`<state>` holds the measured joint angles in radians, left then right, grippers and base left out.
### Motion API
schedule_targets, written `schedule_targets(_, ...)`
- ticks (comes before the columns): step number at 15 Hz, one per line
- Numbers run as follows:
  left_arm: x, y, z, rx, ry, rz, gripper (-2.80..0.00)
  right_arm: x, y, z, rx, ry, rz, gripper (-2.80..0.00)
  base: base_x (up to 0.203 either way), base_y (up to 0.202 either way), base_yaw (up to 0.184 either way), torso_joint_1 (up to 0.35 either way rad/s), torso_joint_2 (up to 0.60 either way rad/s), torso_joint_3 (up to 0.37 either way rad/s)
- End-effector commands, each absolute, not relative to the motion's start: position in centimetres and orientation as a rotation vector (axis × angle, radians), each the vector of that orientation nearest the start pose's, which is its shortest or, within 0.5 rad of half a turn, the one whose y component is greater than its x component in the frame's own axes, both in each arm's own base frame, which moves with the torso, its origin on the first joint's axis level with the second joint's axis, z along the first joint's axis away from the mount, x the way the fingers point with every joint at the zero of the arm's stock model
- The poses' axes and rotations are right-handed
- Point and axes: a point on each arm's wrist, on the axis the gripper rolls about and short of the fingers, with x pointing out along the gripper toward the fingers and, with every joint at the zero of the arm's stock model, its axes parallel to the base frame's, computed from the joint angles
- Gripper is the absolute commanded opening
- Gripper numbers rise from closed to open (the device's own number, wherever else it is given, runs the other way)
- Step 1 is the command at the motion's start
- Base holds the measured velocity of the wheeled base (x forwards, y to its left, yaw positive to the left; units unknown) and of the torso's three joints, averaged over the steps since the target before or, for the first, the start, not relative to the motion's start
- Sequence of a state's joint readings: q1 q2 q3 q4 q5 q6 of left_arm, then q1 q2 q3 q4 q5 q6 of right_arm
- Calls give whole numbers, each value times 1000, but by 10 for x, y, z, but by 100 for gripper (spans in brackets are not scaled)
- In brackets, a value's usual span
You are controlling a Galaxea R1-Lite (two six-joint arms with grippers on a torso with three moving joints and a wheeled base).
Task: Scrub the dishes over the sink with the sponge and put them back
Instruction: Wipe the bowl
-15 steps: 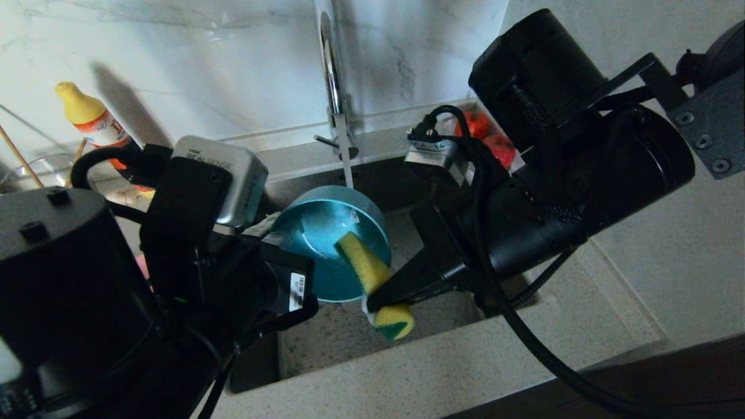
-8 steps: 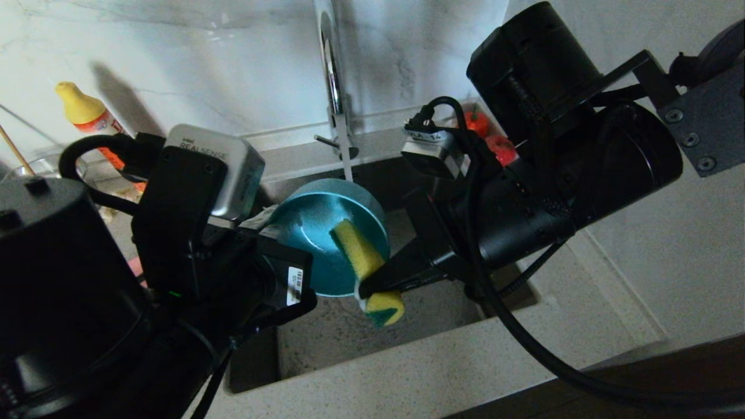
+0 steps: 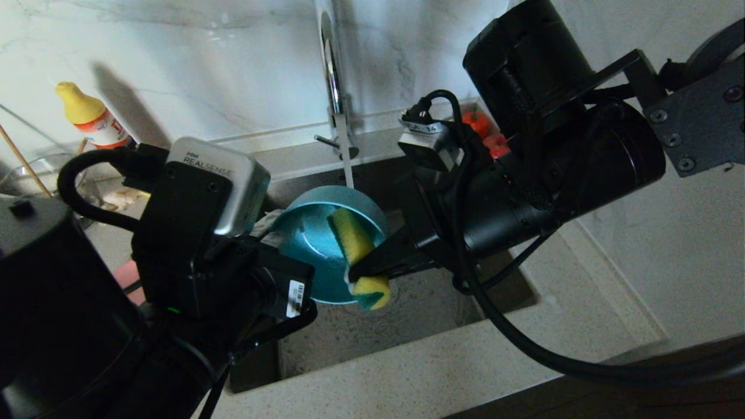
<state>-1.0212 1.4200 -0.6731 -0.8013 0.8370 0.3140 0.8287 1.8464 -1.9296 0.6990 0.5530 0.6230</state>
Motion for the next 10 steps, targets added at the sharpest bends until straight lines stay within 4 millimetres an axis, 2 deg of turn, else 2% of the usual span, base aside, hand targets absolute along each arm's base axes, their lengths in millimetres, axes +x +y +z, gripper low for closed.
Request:
schedule_targets(1,133,-187,234,282,-53,-179,-280,214,251,324,419,1027,1089,-280,0,0,0,0,0,0)
schedule_targets(7,133,-187,234,275,-54,-177,-280,212,242,335,432,981,1095,-280,0,0,0,0,0,0)
schedule_targets(10,133,-187,239,260,-64,-175,-280,208,238,331,425,1026,1077,-280,0,0,0,0,0,0)
